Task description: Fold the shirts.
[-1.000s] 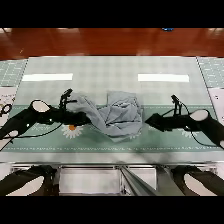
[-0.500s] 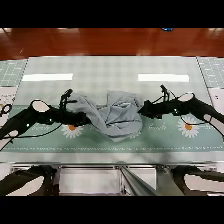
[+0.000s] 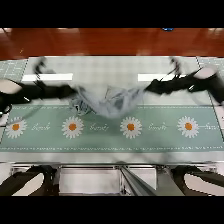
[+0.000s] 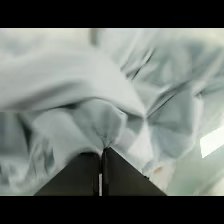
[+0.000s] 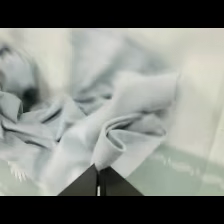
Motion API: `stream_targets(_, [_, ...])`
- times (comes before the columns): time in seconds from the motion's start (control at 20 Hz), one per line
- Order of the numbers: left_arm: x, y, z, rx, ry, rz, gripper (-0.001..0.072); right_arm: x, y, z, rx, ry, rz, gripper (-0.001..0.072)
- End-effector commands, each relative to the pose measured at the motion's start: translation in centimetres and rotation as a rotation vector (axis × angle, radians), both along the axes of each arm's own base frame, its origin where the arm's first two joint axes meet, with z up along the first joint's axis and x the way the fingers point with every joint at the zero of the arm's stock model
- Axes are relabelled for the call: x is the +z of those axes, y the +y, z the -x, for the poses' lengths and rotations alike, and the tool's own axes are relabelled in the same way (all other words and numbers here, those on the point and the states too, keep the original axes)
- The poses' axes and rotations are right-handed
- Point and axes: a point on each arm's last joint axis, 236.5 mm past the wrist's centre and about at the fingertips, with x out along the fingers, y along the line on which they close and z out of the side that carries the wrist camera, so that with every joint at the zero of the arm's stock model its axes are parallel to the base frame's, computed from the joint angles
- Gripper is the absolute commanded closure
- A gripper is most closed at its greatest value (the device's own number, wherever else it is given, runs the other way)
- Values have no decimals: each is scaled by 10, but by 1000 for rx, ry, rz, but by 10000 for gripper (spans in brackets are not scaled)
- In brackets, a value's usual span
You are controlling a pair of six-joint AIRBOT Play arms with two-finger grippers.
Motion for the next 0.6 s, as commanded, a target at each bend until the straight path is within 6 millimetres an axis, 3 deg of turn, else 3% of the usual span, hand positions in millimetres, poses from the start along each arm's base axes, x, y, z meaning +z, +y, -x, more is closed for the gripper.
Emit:
stream_targets(0.0, [170,41,-24,125,-382,41,689,160,-45,-18,-105,-356,109,689])
stream_targets(0.1, [259,51,-9,142,-592,12,688,264,-57,1,-155,-601,166,689])
stream_targets(0.15, [301,53,5,148,-692,-4,689,315,-62,22,-178,-724,198,689])
stream_targets(0.25, [365,51,40,148,-851,-35,689,385,-64,71,-205,-907,236,689])
stream_targets(0.4, [417,29,105,68,-997,-92,688,449,-65,151,-254,-1121,276,689])
stream_targets(0.55, [438,10,166,16,-1096,-136,688,477,-70,218,-307,-1254,319,689])
